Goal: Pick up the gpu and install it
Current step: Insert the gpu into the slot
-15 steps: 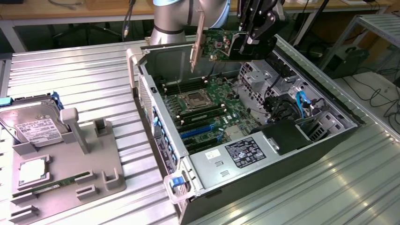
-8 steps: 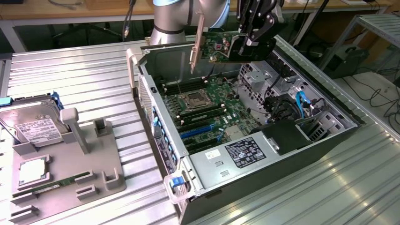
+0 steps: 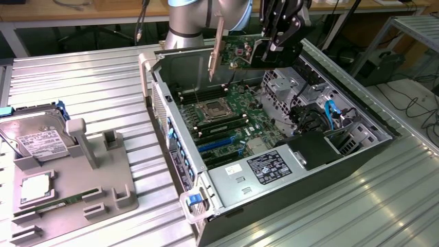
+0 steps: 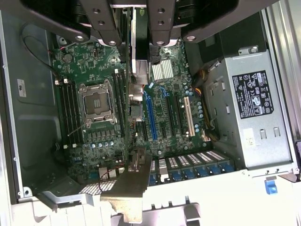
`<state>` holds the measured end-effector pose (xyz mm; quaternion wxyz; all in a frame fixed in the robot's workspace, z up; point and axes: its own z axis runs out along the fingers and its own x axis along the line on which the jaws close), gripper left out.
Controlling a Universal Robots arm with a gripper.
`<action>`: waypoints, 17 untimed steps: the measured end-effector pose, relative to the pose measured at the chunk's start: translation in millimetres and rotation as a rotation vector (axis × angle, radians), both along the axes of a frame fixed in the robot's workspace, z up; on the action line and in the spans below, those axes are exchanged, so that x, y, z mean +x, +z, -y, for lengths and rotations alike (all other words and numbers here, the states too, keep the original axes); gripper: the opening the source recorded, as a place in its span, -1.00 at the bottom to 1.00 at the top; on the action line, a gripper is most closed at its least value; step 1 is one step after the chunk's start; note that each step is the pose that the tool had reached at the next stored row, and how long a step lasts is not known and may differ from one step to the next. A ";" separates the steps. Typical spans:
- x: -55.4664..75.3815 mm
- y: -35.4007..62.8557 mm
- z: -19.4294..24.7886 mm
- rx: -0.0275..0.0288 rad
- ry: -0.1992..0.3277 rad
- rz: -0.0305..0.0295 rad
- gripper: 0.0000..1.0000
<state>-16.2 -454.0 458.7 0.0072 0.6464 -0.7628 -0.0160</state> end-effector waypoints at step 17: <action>0.0 -4.9 0.0 0.0000 0.000 0.0000 -0.46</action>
